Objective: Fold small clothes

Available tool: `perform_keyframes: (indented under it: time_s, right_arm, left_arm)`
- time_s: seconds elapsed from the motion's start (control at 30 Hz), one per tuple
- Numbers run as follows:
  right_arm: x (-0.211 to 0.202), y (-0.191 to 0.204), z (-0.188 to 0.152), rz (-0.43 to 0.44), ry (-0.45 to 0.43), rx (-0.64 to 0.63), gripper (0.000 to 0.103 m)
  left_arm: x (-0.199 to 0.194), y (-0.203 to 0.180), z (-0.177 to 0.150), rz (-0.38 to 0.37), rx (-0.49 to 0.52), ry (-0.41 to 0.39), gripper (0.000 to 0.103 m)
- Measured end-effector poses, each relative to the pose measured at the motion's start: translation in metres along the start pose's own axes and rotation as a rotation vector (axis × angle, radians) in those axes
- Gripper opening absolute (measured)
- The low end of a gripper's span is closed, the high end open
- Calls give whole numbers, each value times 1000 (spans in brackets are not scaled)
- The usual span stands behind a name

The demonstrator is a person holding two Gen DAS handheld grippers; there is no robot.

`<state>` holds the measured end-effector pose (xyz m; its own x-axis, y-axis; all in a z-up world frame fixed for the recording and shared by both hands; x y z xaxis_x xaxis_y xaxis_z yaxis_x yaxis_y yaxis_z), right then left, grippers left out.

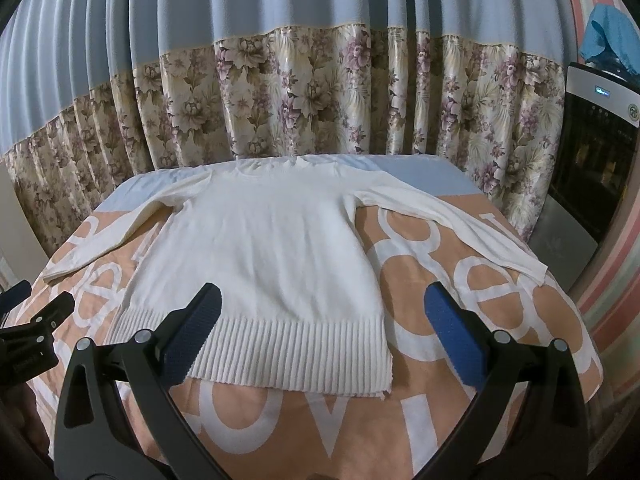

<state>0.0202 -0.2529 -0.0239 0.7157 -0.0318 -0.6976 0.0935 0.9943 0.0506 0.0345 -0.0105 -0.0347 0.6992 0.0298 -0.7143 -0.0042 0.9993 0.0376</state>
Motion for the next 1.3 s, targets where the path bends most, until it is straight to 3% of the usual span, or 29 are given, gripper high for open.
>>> perform_keyframes:
  time_s: [1.3]
  right_arm:
    - [9, -13, -4, -8, 11, 10, 100]
  left_arm:
    - [7, 6, -2, 7, -7, 10, 102]
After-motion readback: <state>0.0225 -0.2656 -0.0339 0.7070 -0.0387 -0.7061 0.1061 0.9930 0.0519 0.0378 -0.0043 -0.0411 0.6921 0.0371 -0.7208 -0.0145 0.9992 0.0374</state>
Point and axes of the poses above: each gripper's, at about its wrist camera, not at the fingertips, and x roughly the way its jaws point, y to its left, z to its top, the point moved 7 cm from there along x, roughly the way its jaws point, and after that the axes turned 10 degrees about y, right-handed, at the moved point
